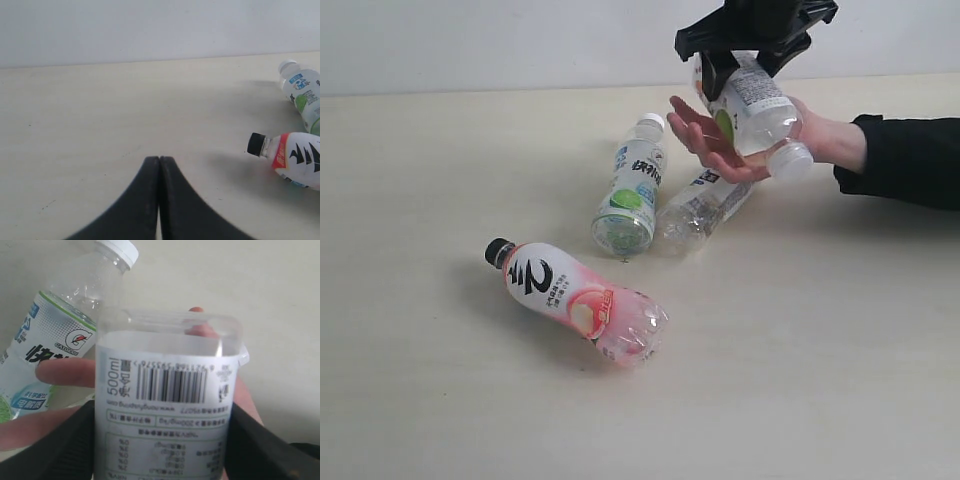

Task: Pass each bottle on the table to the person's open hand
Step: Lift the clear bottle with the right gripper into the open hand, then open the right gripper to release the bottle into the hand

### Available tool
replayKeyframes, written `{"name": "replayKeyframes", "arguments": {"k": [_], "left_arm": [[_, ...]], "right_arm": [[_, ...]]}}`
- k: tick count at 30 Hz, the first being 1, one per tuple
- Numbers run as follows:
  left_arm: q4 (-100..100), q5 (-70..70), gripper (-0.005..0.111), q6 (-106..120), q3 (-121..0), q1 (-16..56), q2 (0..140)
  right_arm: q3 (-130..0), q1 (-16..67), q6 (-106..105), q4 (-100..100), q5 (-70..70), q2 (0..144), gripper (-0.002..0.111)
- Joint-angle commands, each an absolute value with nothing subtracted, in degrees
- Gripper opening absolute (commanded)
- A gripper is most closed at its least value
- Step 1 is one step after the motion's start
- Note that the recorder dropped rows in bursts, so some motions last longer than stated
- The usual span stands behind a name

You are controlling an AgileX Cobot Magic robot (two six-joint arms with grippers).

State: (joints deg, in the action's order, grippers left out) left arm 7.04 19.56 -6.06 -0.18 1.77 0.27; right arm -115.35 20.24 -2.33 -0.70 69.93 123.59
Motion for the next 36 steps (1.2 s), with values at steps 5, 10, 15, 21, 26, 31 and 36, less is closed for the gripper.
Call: {"name": "replayKeyframes", "arguments": {"k": [5,10,15,21,26,31,36], "left_arm": [[7.23,19.14,0.003,-6.22,0.0,1.84,0.0],[7.23,19.14,0.003,-6.22,0.0,1.84,0.0],[7.23,19.14,0.003,-6.37,0.0,1.84,0.0],[7.23,19.14,0.003,-6.25,0.0,1.84,0.0],[7.23,19.14,0.003,-6.41,0.0,1.84,0.0],[7.23,19.14,0.003,-6.27,0.0,1.84,0.0],[7.23,19.14,0.003,-6.27,0.0,1.84,0.0]], "right_arm": [[-115.73,19.88,-3.04,0.0,69.96,124.0,0.022],[-115.73,19.88,-3.25,0.0,69.96,124.0,0.047],[-115.73,19.88,-3.4,0.0,69.96,124.0,0.065],[-115.73,20.02,-4.11,0.0,69.96,124.0,0.076],[-115.73,20.02,-4.75,0.0,69.96,124.0,0.076],[-115.73,20.02,-4.69,0.0,69.96,123.8,0.076],[-115.73,20.02,-4.69,0.0,69.96,122.74,0.086]]}}
